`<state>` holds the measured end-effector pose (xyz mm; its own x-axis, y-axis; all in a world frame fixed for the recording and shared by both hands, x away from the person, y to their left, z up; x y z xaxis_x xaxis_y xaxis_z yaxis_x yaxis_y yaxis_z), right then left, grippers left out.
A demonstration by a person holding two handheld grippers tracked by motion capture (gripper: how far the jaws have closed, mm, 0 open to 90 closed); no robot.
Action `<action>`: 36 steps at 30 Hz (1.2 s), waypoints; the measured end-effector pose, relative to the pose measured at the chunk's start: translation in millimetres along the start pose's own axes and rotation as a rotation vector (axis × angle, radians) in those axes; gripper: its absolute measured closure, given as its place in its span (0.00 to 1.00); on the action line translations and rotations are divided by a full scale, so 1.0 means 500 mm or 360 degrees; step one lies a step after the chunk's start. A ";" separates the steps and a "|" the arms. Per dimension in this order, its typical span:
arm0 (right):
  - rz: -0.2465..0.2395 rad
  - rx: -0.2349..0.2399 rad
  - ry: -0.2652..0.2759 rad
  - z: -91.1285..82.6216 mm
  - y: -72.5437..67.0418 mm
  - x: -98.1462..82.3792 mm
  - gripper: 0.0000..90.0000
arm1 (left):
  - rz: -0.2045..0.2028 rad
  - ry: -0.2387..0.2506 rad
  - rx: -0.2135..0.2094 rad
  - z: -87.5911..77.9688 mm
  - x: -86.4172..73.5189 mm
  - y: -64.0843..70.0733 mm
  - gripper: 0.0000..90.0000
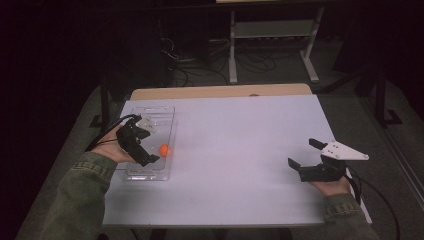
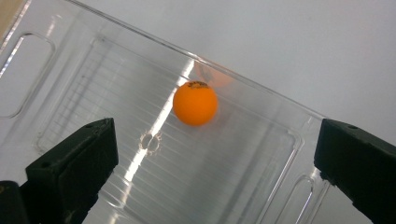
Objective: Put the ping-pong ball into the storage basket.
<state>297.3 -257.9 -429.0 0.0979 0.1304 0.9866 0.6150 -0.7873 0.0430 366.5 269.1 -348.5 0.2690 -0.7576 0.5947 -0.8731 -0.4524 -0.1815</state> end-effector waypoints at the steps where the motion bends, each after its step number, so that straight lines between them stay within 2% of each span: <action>1: 0.0002 0.0003 -0.0002 0.000 -0.001 0.000 0.00 | -0.0004 0.0015 0.0002 -0.004 0.000 0.001 0.00; 7: 0.0000 0.0009 -0.0002 0.001 -0.002 -0.001 0.00 | -0.0043 0.0113 0.0016 -0.022 -0.002 0.002 0.00; 11: 0.0005 0.0006 -0.0001 0.001 -0.001 -0.001 0.00 | -0.0061 0.0136 0.0018 -0.020 -0.006 0.004 0.00; 19: 0.0010 0.0005 0.0002 0.000 0.001 -0.001 0.00 | -0.0102 0.0237 0.0017 -0.018 -0.011 0.008 0.00; 32: 0.0010 0.0006 0.0004 0.000 0.001 -0.001 0.00 | -0.0141 0.0347 0.0052 -0.029 -0.032 0.021 0.00; 36: 0.0010 0.0007 0.0005 0.000 0.001 -0.001 0.00 | -0.0145 0.0354 0.0063 -0.031 -0.041 0.026 0.00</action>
<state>297.5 -258.1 -429.4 0.0993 0.1236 0.9873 0.6179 -0.7854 0.0362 343.6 286.0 -351.0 0.2459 -0.5927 0.7670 -0.8315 -0.5356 -0.1473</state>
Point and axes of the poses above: each handheld gripper's, and its own axes: z roughly forward along the jaws, x roughly out of its top, y roughly to its right, the point moved 1 cm from there along z, roughly forward along the jaws, and after that the axes turned 10 degrees about y, right-handed, at the moved point
